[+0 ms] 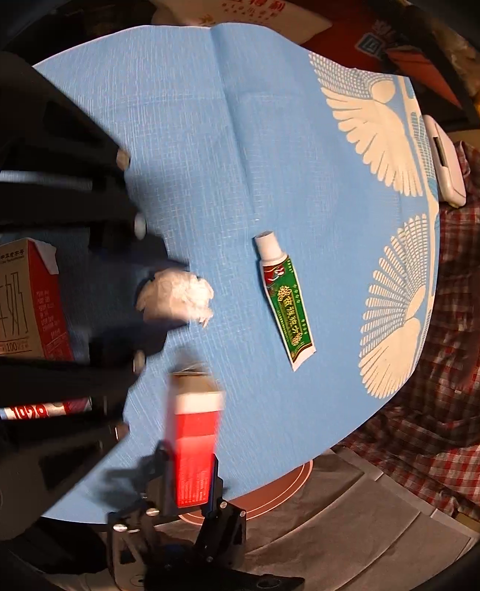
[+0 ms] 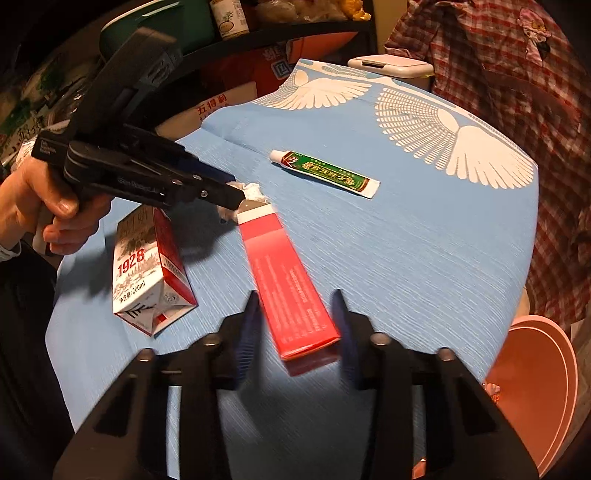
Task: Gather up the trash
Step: 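Reach the left tool to the white tissue ball while the right tool reaches the red box, then grasp the tissue ball with the left tool while the right tool grasps the red box, then carry the tissue ball and red box over the pink bucket with both tools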
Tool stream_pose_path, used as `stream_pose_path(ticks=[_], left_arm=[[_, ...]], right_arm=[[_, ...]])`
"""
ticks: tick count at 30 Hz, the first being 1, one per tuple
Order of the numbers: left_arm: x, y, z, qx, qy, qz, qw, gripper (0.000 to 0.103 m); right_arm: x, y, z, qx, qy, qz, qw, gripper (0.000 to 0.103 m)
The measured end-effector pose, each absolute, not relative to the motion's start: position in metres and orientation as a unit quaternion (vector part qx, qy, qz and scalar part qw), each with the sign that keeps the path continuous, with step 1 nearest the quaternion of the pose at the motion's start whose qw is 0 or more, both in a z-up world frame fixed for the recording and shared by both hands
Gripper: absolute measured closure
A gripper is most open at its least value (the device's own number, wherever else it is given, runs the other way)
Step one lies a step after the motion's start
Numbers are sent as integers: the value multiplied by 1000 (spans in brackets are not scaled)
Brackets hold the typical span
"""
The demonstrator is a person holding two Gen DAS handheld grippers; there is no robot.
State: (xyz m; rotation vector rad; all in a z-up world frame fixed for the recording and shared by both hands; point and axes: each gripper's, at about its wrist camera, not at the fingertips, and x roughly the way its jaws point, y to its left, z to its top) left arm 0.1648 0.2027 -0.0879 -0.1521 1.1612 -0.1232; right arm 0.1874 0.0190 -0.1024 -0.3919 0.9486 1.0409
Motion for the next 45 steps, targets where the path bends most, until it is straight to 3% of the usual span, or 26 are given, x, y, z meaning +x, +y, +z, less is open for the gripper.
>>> stream_pose_path(ticks=[4,25,45], left_arm=[[160,202,-81,-67,539,-58,838,92],[110,188,-4,-84,436,-23,896,92],[94,131,32,-62,375,-25,925,92]], right_arm=[[186,16,-98,-172,431,470,751,76],[142,-22,-19,-119,371,383,838,77],[111,-117,41,-14,305,249,919,77]])
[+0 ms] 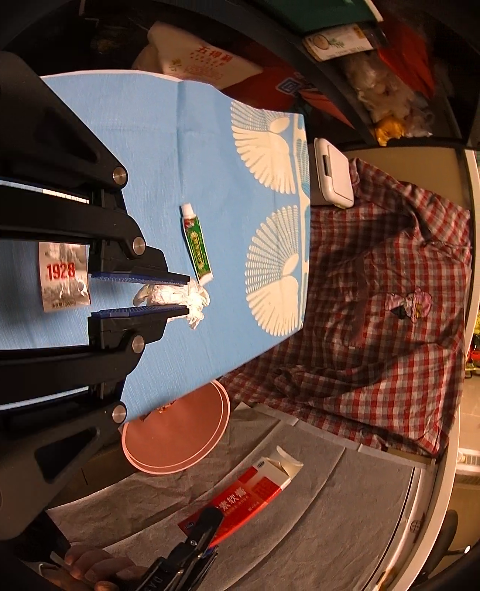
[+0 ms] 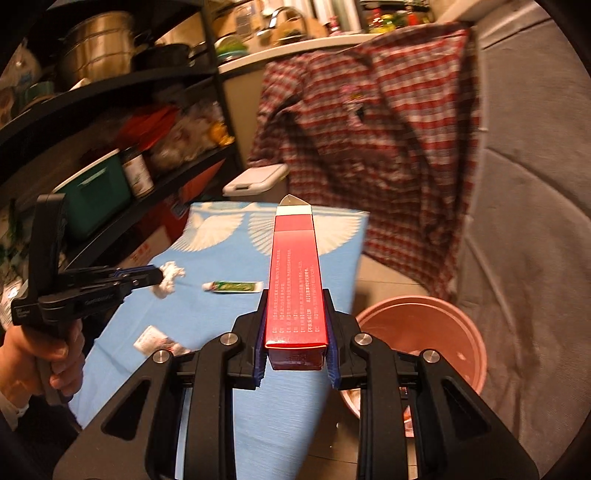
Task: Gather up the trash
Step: 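Carry the tissue ball and red box over the pink bucket with both tools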
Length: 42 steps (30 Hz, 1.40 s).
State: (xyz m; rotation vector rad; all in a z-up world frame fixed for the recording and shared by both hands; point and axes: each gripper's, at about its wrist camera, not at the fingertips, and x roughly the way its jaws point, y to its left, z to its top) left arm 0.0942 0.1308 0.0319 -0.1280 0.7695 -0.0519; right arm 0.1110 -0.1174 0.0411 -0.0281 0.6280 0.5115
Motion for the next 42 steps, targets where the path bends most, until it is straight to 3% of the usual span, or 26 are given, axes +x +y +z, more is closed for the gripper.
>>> stream_pose_path(ticks=[20,42], left_arm=[[113,78,36,-58,363,-57,928,92],[140,-4,31,-41,365,-116,923,92]], right_arm=[[129,-199,26,43,319,145,935,77],[148,-220,9,53,334,110,935,77]])
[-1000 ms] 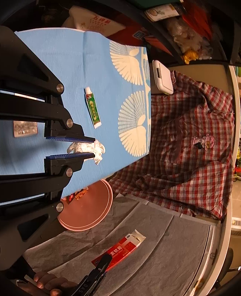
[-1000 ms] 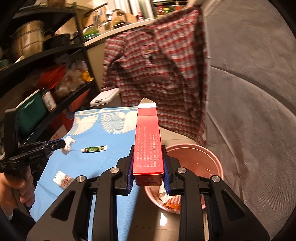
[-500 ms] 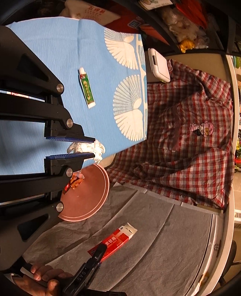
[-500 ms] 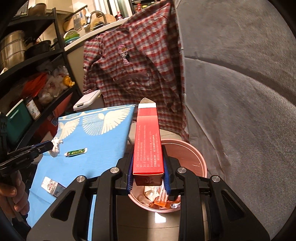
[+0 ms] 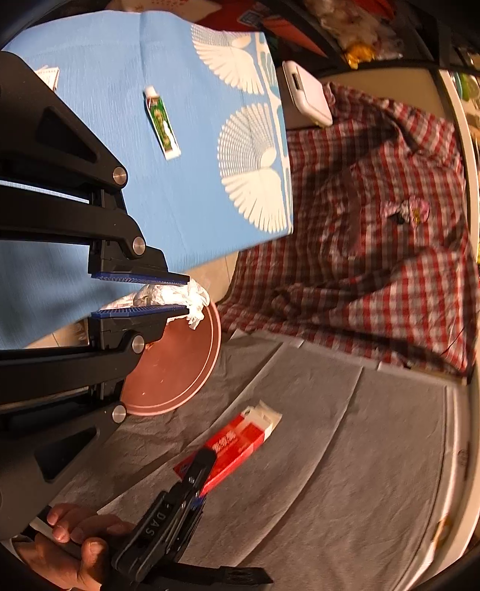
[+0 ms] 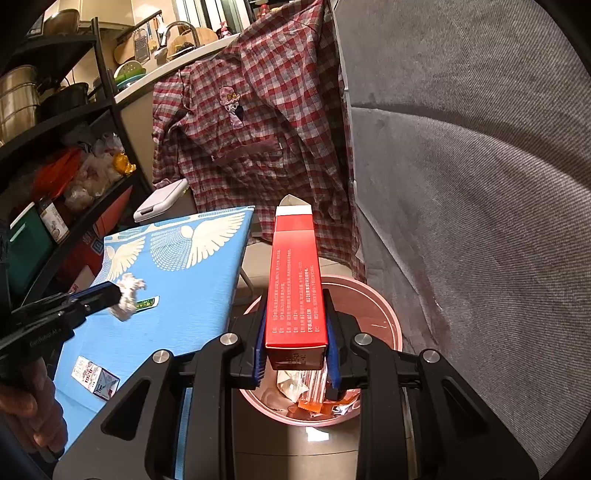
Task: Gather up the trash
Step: 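Carry the tissue ball and red box over the pink bucket with both tools, then open both tools to drop the tissue ball and red box into the bucket, then move both open tools back over the board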
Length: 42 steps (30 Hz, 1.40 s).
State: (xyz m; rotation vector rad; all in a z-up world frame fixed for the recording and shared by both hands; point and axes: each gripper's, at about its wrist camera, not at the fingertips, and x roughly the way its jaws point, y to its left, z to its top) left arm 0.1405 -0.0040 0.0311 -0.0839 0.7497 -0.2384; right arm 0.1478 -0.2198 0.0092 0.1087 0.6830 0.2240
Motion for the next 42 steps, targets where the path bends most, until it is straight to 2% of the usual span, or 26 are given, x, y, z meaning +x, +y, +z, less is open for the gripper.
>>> stream_pose_path(ticks=[26,28,29,30,31,42], left_arm=[[181,-47,-7,-30,408,-132,903,92],[186,-50,-9,-33,412,-139,900,90],[188,-50,-10,-34,414,-139,899,87],[190,-50,-11,-38,415,-140,898,79],[190,-50,-12,-42,414,-141,898,77],[184,-37,-1,-51,402,-141,903,77]], right_arm=[[187,-212,-20,47,370,95,923,77],[191,-211,-22,45,373,91,922,75],[193,-210,-24,43,375,89,922,72],[194,-209,-26,41,378,87,921,64],[195,-209,-27,39,380,87,920,62],[192,-207,-22,43,371,88,924,62]])
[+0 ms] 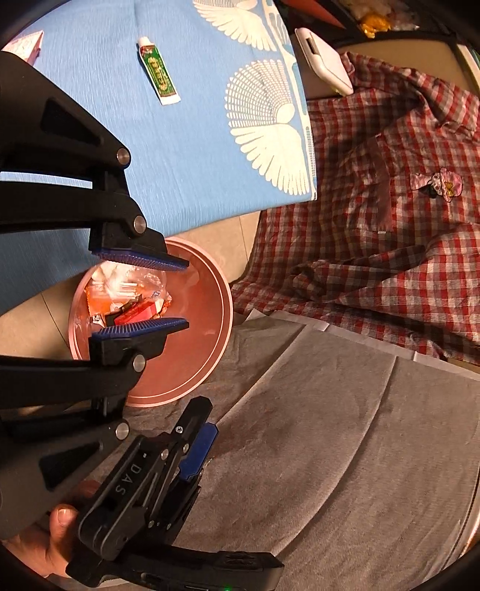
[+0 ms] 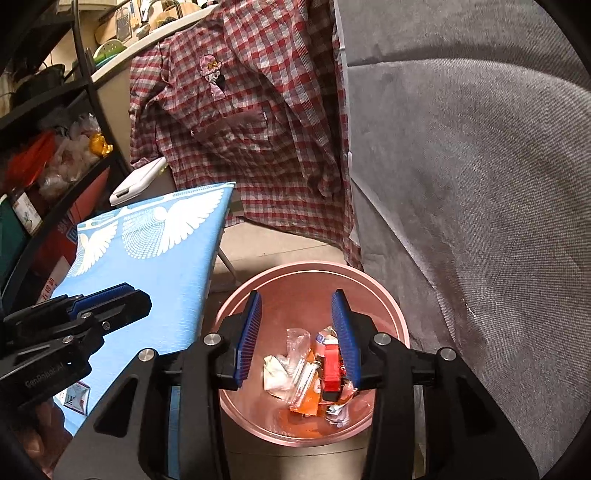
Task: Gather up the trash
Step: 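Move both open tools back over the board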
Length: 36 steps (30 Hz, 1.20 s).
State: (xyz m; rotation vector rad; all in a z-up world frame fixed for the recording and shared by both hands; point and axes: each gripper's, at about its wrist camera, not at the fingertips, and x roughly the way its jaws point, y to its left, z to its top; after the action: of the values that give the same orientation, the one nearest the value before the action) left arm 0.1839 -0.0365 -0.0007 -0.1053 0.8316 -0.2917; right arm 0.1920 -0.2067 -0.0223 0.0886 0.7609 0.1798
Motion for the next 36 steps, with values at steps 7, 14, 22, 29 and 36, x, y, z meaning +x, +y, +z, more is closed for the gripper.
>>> stream_pose_path(ticks=[7,14,22,29,36], left_arm=[[168,-17,16,-42,385,-137,912,78],[146,26,33,-41,367,-117,922,80],[116,104,54,-54,348,-76,933,80],[88,180,63,-79,336,-33,938,80],[64,238,63,-96,327,2,940,80]], right_arm=[[175,-196,-7,42,350,101,930,62],[152,-167,8,27,325,137,935,62],[129,-108,9,-1,319,236,918,62],[114,-45,3,-39,314,308,897,50],[99,14,-13,-85,323,380,863,38]])
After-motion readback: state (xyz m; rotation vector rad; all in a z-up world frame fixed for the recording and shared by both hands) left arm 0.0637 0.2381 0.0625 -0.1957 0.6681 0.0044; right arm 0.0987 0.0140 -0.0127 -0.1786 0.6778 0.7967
